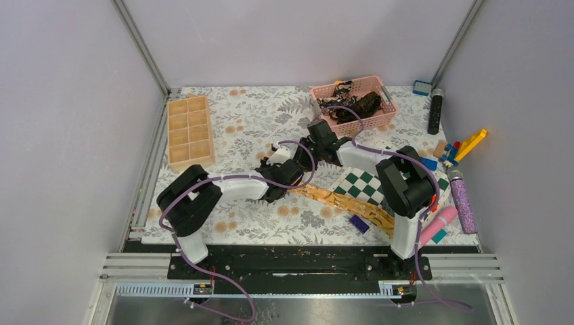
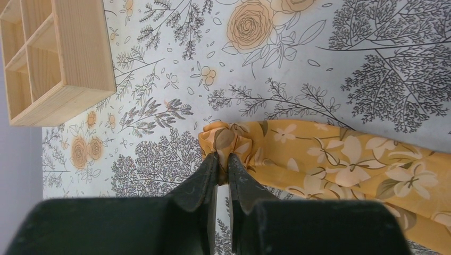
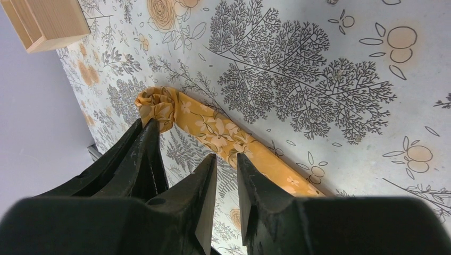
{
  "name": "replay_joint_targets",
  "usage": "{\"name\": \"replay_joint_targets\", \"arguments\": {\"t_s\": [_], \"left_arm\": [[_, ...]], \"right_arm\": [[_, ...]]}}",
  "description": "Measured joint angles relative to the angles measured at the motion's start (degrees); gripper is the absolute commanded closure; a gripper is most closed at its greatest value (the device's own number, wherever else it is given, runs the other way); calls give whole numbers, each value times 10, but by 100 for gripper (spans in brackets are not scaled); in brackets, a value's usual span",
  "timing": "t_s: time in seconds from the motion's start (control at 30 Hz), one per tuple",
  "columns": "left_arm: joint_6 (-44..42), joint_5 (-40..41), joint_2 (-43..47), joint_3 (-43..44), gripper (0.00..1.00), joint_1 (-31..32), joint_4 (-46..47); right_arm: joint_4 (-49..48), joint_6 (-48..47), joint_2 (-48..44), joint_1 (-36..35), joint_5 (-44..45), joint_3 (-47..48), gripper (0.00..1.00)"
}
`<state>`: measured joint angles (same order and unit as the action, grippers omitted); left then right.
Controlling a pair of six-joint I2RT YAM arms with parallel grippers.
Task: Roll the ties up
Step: Roll the tie at the center of the board.
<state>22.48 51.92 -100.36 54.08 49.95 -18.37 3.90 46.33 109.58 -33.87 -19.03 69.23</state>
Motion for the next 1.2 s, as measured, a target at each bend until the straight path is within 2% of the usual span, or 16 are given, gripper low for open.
{"name": "replay_joint_targets", "arguments": {"t_s": [0.67,0.97,1.2], "left_arm": [[-19,-22,-13,18,100,11,1],[-21,-23,-15,18,100,11,2],[-24,-23,-15,18,100,12,2]], "right_arm": [[0,0,-1,7,-1,-5,72],[-9,4,-1,7,-25,-9,92],[-17,20,0,6,-46,-28,97]]}}
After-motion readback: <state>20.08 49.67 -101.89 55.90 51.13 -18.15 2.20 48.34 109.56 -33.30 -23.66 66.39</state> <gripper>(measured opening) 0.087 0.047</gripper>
